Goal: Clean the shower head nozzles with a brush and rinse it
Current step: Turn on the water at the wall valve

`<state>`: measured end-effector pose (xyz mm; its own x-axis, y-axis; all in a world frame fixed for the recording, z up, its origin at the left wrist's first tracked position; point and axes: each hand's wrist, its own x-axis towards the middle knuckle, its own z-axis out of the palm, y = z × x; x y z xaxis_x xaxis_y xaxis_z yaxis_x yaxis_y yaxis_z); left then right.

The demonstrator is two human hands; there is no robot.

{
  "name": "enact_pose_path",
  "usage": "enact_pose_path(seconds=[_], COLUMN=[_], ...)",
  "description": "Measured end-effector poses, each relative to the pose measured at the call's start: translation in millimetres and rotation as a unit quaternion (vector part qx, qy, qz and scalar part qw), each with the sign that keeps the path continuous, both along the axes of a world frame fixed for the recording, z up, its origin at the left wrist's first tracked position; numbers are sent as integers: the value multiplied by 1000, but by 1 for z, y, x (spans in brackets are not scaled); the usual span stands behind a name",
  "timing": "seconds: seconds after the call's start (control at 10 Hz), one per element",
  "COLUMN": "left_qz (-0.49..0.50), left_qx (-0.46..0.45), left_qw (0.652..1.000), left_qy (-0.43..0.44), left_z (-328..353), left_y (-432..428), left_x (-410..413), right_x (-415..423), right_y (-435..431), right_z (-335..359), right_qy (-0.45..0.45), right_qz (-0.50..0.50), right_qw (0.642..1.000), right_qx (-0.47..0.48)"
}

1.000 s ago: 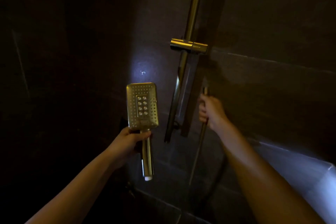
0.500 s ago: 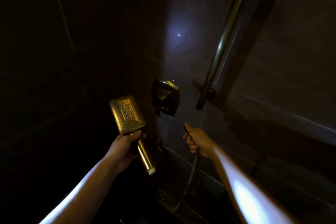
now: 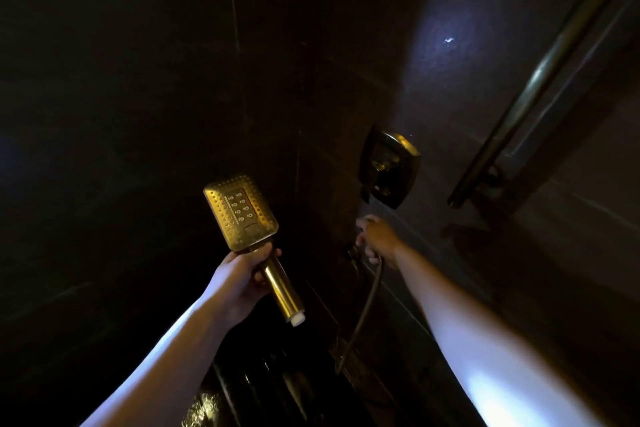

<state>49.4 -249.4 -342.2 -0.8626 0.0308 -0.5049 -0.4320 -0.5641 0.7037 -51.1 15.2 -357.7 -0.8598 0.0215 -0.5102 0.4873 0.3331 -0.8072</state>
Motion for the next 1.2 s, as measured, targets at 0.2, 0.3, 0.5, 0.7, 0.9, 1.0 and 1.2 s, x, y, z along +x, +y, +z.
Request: enact_pose_path(seconds=[0.2,0.3,0.5,0.7,0.9,1.0,1.2], left_qz=[21,0,1,26,47,53,73], left_qx=[60,78,87,92,98,87,84], left_qw=[998,997,996,995,994,995,994], left_qy=[-14,-19,-32,-31,-18,-13,-4], left_z=[-12,-20,-26,-22,-24,-24,-20], left_y=[29,46,79,103,91,75,51], left_x=[3,3,-16,-43,-52,-49,-47], right_x=[-22,-31,-59,-94,-112,-111,-97], right_y=[14,25,42,46,33,29,24], right_z=[-10,-13,-12,-18,-25,-27,-23], right_qy=[14,27,42,13,-33,18,72], right_qz=[73,75,91,82,70,24,-11], right_qw=[994,992,981,980,975,977,983], right_qx=[82,98,165,179,208,212,166])
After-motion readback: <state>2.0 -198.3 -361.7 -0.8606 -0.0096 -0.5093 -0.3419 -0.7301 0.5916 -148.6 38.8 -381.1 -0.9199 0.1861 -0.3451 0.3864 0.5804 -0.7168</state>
